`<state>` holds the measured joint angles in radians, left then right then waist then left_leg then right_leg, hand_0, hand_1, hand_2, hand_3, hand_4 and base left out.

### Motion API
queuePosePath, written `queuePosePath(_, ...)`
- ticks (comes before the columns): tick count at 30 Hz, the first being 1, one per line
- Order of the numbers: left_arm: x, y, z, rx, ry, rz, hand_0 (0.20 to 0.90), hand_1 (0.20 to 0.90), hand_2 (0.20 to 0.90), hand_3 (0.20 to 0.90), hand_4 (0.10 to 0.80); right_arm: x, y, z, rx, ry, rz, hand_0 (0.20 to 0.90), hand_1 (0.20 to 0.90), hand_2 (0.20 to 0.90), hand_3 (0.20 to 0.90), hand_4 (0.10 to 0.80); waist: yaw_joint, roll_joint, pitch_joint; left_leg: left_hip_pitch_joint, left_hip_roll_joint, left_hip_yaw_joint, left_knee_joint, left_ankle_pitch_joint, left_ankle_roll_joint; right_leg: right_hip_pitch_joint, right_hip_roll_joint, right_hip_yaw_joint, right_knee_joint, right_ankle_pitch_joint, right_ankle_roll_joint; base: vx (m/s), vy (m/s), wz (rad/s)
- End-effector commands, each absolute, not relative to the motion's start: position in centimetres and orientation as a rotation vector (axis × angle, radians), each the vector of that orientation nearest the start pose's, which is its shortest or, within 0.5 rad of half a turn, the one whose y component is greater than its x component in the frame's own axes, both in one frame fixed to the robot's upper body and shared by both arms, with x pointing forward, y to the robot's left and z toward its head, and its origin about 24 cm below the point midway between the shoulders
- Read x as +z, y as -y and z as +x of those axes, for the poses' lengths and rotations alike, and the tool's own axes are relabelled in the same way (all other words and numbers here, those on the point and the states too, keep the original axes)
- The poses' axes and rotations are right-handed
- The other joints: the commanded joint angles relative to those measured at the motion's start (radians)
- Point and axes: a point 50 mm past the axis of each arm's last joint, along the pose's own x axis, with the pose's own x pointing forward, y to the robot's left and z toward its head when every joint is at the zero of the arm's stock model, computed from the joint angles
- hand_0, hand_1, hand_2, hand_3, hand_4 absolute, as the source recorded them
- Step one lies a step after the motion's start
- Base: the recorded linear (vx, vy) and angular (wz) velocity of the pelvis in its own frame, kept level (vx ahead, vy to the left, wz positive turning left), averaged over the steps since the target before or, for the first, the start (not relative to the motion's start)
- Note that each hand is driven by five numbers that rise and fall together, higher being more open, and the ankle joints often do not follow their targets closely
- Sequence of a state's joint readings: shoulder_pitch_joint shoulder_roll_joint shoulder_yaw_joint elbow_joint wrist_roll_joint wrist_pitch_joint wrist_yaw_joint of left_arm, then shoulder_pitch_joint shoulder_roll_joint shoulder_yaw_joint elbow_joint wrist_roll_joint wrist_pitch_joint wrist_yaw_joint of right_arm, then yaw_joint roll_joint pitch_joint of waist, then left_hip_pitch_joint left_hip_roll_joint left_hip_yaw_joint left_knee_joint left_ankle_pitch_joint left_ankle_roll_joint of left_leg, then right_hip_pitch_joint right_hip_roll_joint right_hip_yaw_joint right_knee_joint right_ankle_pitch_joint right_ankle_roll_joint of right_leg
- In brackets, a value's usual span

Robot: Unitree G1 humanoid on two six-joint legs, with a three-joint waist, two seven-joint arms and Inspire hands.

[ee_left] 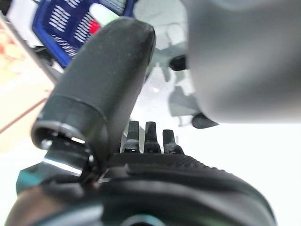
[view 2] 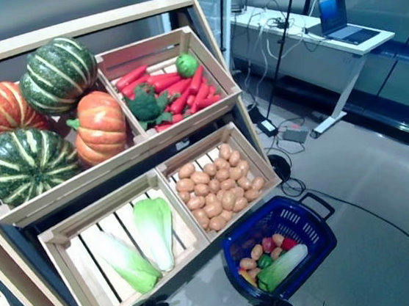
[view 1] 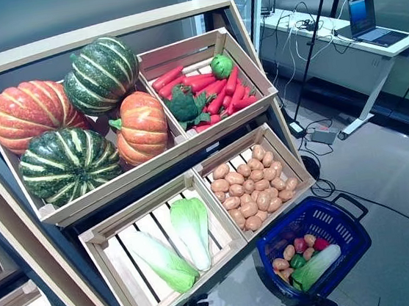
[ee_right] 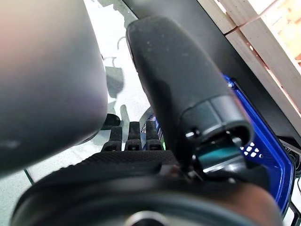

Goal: Put vegetables into the basket

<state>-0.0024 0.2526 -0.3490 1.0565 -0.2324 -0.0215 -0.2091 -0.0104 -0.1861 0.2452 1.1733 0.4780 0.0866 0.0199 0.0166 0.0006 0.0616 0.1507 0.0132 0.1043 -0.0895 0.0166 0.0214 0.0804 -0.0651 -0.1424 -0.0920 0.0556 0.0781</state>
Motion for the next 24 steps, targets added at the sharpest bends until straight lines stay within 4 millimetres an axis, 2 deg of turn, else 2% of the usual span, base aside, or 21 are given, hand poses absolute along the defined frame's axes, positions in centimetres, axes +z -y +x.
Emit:
queuePosePath(1,-11.2,-16.9,19.5,-0.401,-0.741,0.063,0.9,0.9,0.9,0.9,0.8,-15.8,19.7,12.5,-0.115,-1.169,0.085,0.9,0.9,0.9,0.9,0.8,-0.006,-0.016,0.033,-0.003,0.026,-0.037,0.01,-0.051,-0.051,0.047,-0.058,0.0,0.018,-0.025,0.055,0.0,0.0,0.0)
queuePosePath(4,-9.4,-16.1,21.2,-0.472,-0.66,0.035,0.9,0.9,0.9,0.9,0.8,-15.7,19.8,12.8,-0.107,-1.162,0.084,0.9,0.9,0.9,0.9,0.8,-0.006,-0.013,0.038,-0.004,0.025,-0.039,0.012,-0.051,-0.05,0.045,-0.059,0.001,0.022,-0.024,0.056,0.0,0.0,0.0)
queuePosePath(8,-4.4,-13.8,24.5,-0.626,-0.455,-0.063,0.9,0.9,0.9,0.9,0.8,-15.5,19.8,13.2,-0.089,-1.15,0.093,0.9,0.9,0.9,0.9,0.8,-0.004,-0.011,0.042,-0.004,0.025,-0.039,0.014,-0.056,-0.044,0.043,-0.06,0.001,0.026,-0.026,0.055,0.0,0.0,0.0)
queuePosePath(9,-4.1,-13.7,24.6,-0.634,-0.447,-0.073,0.9,0.9,0.9,0.9,0.8,-15.5,19.8,13.2,-0.09,-1.15,0.093,0.9,0.9,0.9,0.9,0.8,-0.004,-0.011,0.042,-0.004,0.025,-0.04,0.014,-0.056,-0.044,0.043,-0.06,0.001,0.026,-0.026,0.055,0.0,0.0,0.0)
queuePosePath(11,-2.6,-12.8,25.2,-0.672,-0.401,-0.128,0.9,0.9,0.9,0.9,0.8,-15.5,19.7,13.2,-0.095,-1.15,0.096,0.9,0.9,0.9,0.9,0.8,-0.002,-0.01,0.042,-0.004,0.025,-0.042,0.013,-0.056,-0.043,0.045,-0.061,0.0,0.025,-0.025,0.054,0.0,0.0,0.0)
queuePosePath(12,-1.0,-12.1,25.6,-0.725,-0.337,-0.195,0.9,0.9,0.9,0.9,0.8,-15.5,19.7,13.1,-0.1,-1.152,0.097,0.9,0.9,0.9,0.9,0.8,0.0,-0.01,0.039,-0.006,0.025,-0.044,0.011,-0.057,-0.041,0.045,-0.062,-0.001,0.024,-0.024,0.055,0.0,0.0,0.0)
queuePosePath(14,0.1,-11.5,25.9,-0.748,-0.294,-0.24,0.9,0.9,0.9,0.9,0.8,-15.6,19.8,13.0,-0.102,-1.15,0.1,0.9,0.9,0.9,0.9,0.8,0.001,-0.01,0.038,-0.006,0.026,-0.046,0.009,-0.056,-0.041,0.046,-0.063,-0.002,0.02,-0.022,0.056,0.0,0.0,0.0)
queuePosePath(16,1.6,-11.1,26.2,-0.755,-0.231,-0.316,0.9,0.9,0.9,0.9,0.8,-15.7,19.7,12.7,-0.106,-1.157,0.105,0.9,0.9,0.9,0.9,0.8,0.003,-0.01,0.035,-0.004,0.024,-0.05,0.005,-0.057,-0.04,0.05,-0.063,-0.004,0.015,-0.019,0.056,0.0,0.0,0.0)
queuePosePath(18,2.5,-11.1,26.5,-0.74,-0.191,-0.317,0.9,0.9,0.9,0.9,0.8,-15.8,19.8,12.4,-0.105,-1.162,0.11,0.9,0.9,0.9,0.9,0.8,0.005,-0.012,0.031,-0.002,0.024,-0.053,0.002,-0.058,-0.04,0.052,-0.063,-0.004,0.012,-0.019,0.056,0.0,0.0,0.0)
queuePosePath(20,3.0,-11.4,26.7,-0.721,-0.147,-0.201,0.9,0.9,0.9,0.9,0.8,-15.8,19.8,12.1,-0.105,-1.168,0.116,0.9,0.9,0.9,0.9,0.8,0.007,-0.013,0.027,-0.002,0.023,-0.055,0.002,-0.059,-0.04,0.053,-0.064,-0.005,0.011,-0.019,0.057,0.0,0.0,0.0)
queuePosePath(22,3.9,-12.4,27.0,-0.738,-0.088,0.041,0.9,0.9,0.9,0.9,0.8,-15.9,20.0,11.9,-0.115,-1.167,0.123,0.9,0.9,0.9,0.9,0.8,0.009,-0.011,0.023,-0.006,0.023,-0.061,0.002,-0.057,-0.041,0.051,-0.063,-0.004,0.009,-0.019,0.058,0.0,0.0,0.0)
queuePosePath(24,4.4,-13.6,27.2,-0.734,-0.077,0.184,0.9,0.9,0.9,0.9,0.8,-15.9,20.1,11.6,-0.119,-1.168,0.128,0.9,0.9,0.9,0.9,0.8,0.009,-0.007,0.022,-0.009,0.023,-0.065,0.002,-0.054,-0.042,0.05,-0.063,-0.004,0.007,-0.019,0.059,0.0,0.0,0.0)
